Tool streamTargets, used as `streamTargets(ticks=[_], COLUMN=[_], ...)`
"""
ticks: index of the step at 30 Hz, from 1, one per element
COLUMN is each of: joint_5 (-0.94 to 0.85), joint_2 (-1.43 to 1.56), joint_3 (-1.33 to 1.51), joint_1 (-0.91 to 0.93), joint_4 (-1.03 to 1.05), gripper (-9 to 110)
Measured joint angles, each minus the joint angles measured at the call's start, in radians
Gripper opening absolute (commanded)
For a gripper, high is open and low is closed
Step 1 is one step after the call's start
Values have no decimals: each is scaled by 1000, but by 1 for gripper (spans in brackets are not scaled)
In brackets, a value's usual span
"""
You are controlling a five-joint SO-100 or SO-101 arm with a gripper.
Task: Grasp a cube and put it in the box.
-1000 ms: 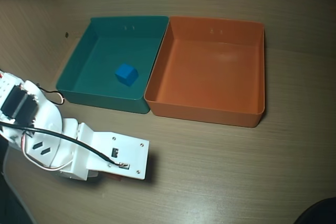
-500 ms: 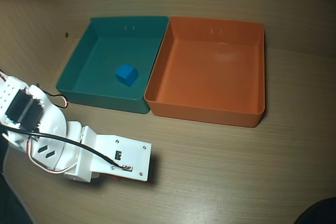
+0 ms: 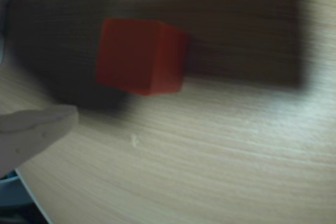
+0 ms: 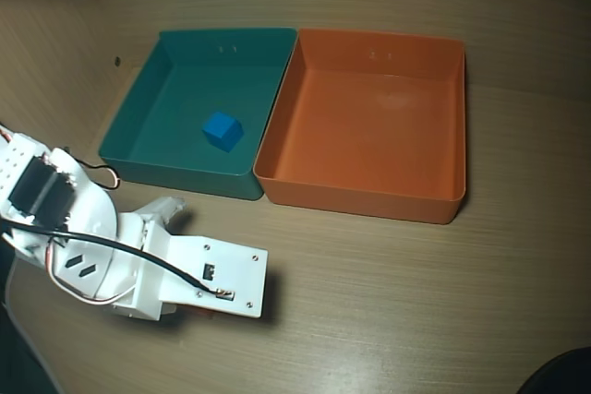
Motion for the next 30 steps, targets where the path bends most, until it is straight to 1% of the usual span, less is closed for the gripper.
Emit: streamTargets(ticks=[19,30], joint_5=[0,0], joint_2=[-296,-354], joint_3=[-124,-126], joint_1=[18,31], joint_4=[-2,-9], gripper=[51,51])
